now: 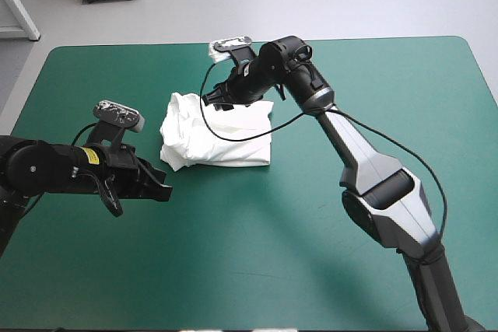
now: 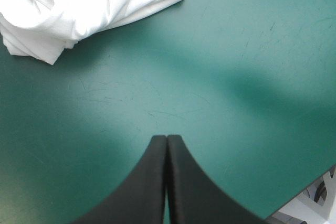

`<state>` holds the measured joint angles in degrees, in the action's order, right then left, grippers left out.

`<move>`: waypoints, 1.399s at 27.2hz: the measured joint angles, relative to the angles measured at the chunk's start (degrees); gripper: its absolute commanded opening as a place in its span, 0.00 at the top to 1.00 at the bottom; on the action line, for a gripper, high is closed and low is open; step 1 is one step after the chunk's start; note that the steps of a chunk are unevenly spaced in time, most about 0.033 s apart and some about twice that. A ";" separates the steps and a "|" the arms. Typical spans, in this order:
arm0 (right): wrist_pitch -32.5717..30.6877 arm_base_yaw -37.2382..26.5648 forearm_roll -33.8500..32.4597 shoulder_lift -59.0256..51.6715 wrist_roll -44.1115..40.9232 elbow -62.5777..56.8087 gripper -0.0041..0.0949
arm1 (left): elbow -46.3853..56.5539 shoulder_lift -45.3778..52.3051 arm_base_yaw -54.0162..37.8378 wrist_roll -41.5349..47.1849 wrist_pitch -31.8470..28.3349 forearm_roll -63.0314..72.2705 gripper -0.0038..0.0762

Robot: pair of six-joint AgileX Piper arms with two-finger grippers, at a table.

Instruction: Fold the cloth

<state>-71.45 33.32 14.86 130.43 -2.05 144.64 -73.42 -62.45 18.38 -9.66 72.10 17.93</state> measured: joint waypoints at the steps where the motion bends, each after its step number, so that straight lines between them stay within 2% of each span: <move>1: 0.00 -0.66 -0.05 -1.47 0.00 -2.56 0.46 | 0.00 0.00 0.00 0.00 0.00 0.00 0.96; 8: 0.07 -5.01 -0.18 -9.14 0.00 -20.66 0.46 | 0.00 0.00 0.00 0.00 0.00 0.00 0.96; 11: 0.34 -6.37 0.21 -9.63 0.00 -24.68 0.46 | 0.00 0.00 0.00 0.00 0.00 0.00 0.96; 30: 5.25 -7.18 5.52 -1.08 2.05 -26.89 0.46 | 0.00 0.00 0.00 0.00 0.01 -0.37 0.96; 32: 5.96 -7.18 8.48 -0.61 3.42 -26.89 0.52 | 0.00 0.00 0.00 0.00 -0.46 -0.41 0.96; 34: 6.46 -7.18 9.98 -0.09 3.84 -26.89 0.69 | 0.00 0.00 0.00 0.00 -1.35 -0.41 0.96; 35: 6.52 -7.18 9.98 -0.05 3.90 -26.89 0.90 | 0.00 0.00 0.00 0.00 -1.58 -0.41 0.96; 36: 6.59 -7.00 9.58 0.12 3.84 -26.89 0.98 | 0.00 0.00 0.00 0.00 -1.89 -0.41 0.96; 38: 6.66 -6.63 8.34 0.17 2.70 -26.84 0.97 | 0.00 0.00 0.00 0.00 -2.15 -0.41 0.96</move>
<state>-64.79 26.68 23.19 130.61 0.64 117.80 -73.42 -62.45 18.38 -9.66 69.96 17.52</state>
